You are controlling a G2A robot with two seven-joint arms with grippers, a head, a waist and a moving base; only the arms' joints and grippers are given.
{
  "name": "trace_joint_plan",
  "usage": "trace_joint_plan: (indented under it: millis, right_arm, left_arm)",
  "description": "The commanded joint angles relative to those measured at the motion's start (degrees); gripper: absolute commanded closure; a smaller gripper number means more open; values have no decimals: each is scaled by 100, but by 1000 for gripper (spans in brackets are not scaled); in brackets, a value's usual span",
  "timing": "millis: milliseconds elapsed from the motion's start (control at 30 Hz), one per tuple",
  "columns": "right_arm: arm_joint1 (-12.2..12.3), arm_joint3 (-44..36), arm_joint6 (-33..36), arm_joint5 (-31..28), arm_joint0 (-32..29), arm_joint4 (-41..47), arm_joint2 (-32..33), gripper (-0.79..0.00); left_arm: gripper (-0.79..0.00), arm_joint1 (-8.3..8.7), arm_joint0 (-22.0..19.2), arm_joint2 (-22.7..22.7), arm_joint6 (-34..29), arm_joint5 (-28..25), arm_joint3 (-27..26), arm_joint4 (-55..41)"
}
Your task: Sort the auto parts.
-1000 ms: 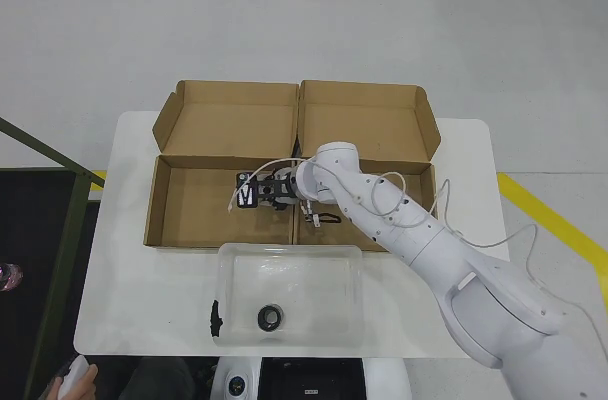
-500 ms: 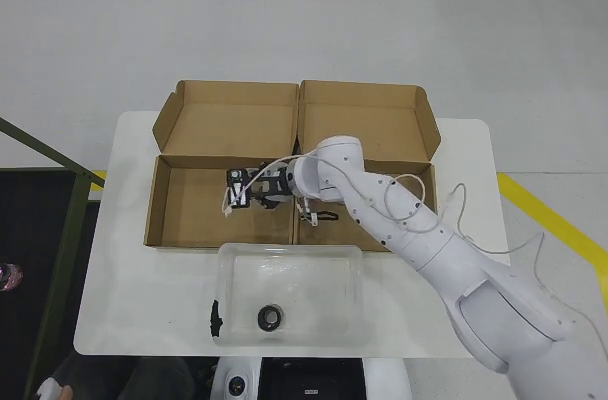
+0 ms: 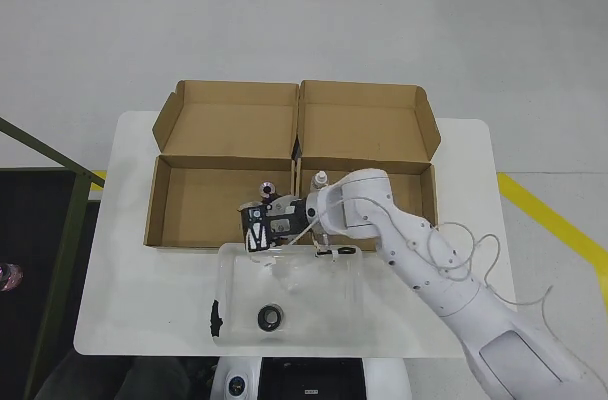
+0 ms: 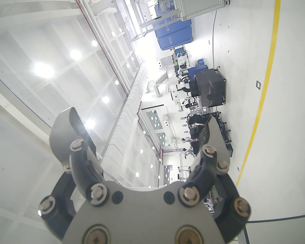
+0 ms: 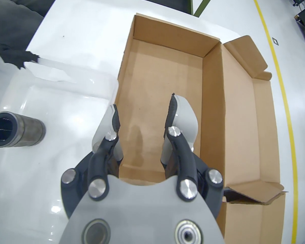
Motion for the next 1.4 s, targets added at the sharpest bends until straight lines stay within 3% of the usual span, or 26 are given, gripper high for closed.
trace_joint_plan:
  millis: [0,233,600,1067,1367]
  right_arm:
    - [102,-383,134,-100,-312,-3,193,-357]
    - [359,-1245,390,-217,-1057,74,578,-357]
    - [673,-2048,493,-217,-1560,212,534,-363]
    - [1008,-2156,306,-217,-1928,13,106,-391]
    - [1207,-2052,171,-217,-2035,-251,-111,-480]
  left_arm:
    - [-785,0,0,0,0,0,0,0]
    - [-785,0,0,0,0,0,0,0]
    - [-785,0,0,0,0,0,0,0]
    - [-785,0,0,0,0,0,0,0]
    - [-785,0,0,0,0,0,0,0]
